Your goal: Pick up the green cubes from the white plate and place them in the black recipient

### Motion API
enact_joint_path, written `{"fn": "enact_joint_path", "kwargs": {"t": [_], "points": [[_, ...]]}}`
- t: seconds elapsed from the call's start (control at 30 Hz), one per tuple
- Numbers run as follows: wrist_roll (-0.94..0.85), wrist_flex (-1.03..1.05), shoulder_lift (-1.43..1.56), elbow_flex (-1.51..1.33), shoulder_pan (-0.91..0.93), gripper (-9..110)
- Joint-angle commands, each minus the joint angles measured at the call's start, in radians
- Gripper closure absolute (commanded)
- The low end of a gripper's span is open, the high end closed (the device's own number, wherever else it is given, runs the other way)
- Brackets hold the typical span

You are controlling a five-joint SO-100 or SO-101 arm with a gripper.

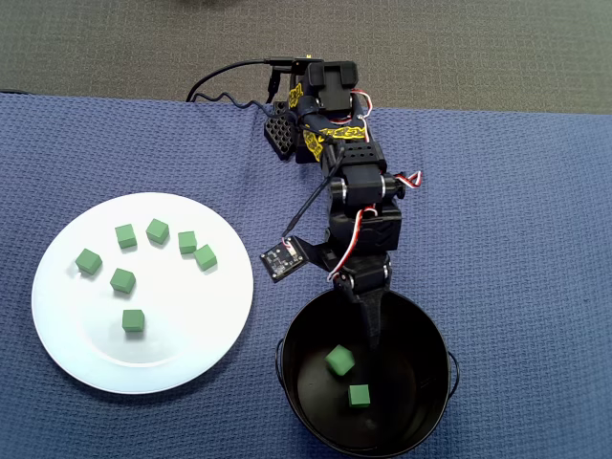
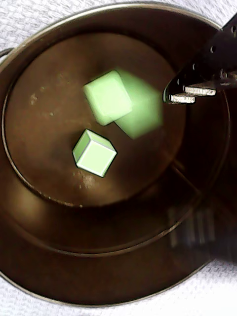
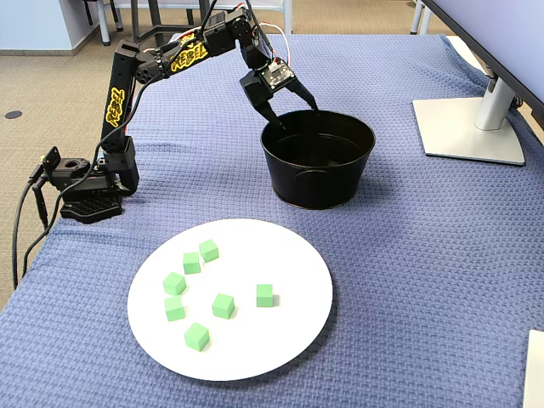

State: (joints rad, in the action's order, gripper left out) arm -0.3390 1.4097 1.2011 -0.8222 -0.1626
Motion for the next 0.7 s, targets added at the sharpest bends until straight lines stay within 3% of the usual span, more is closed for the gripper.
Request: {"fn": "enact_joint_path", "kwargs": {"t": [0.0,0.27,0.67], "points": [[-0.058,0.0,0.158,-0.038,0.064,69],[-0.169,-0.06,0.526,-0.436,0.353,98],[-0.414,-0.229,0.431,-0.643,0.686,101]]}}
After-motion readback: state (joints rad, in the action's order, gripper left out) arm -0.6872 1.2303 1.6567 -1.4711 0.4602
